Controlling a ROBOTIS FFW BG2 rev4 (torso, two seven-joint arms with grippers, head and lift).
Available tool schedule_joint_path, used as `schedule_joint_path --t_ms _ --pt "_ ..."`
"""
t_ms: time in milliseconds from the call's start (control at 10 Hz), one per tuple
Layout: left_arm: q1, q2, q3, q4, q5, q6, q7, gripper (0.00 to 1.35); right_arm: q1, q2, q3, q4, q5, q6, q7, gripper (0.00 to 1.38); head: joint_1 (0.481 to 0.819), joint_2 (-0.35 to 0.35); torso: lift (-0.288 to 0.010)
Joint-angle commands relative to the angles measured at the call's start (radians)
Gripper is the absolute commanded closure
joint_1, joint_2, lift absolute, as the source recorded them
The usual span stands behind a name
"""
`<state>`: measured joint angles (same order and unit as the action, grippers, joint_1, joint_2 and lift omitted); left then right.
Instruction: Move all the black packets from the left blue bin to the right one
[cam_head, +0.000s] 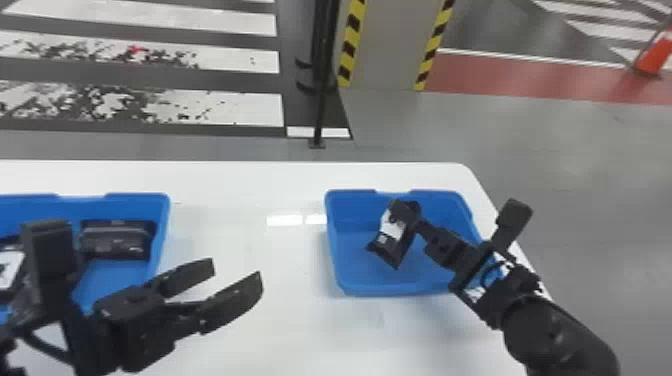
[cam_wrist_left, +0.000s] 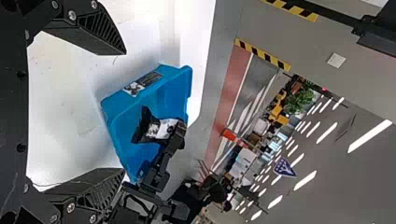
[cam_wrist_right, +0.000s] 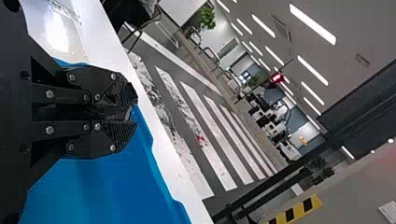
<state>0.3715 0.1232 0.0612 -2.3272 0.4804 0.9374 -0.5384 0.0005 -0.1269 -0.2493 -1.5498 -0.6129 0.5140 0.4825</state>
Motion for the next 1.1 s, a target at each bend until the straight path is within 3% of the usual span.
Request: schedule_joint_path --t_ms 0,100,200,300,500,600,1000 --pt "0.024 -0.001 0.025 -0.023 -0.002 -0.005 0.000 0.17 -0.005 -0.002 -0.020 -0.012 0.029 0.048 -0.008 0.87 0.695 -0.205 -0.139" --pt "0.028 -0.001 0.031 -0.028 -0.002 -0.007 0.000 0.17 0.046 0.001 -0.018 -0.103 0.062 0.046 -0.042 0.41 0.695 -0.210 -0.139" --pt "0.026 -0.001 0.037 -0.030 -0.002 -0.007 0.000 0.17 0.125 0.020 -0.018 -0.211 0.072 0.014 -0.087 0.11 0.695 -0.211 -0.139" --pt "0.021 -0.002 0.043 -0.035 -0.002 -0.007 0.000 0.17 0.198 0.046 -0.020 -0.285 0.076 -0.080 -0.111 0.08 0.695 -0.215 -0.139" --pt "0.014 -0.002 0.066 -0.035 -0.006 -0.007 0.002 0.18 0.373 0.090 -0.008 -0.523 0.124 -0.107 -0.188 0.13 0.695 -0.221 -0.139" --pt "0.016 -0.002 0.078 -0.035 -0.002 0.000 0.002 0.18 0.473 0.115 0.004 -0.680 0.196 -0.107 -0.242 0.13 0.695 -0.218 -0.139" --pt "0.031 -0.002 0.120 -0.038 -0.036 -0.024 0.008 0.18 0.738 0.128 0.134 -0.911 0.210 -0.175 -0.308 0.13 0.695 -0.155 -0.139"
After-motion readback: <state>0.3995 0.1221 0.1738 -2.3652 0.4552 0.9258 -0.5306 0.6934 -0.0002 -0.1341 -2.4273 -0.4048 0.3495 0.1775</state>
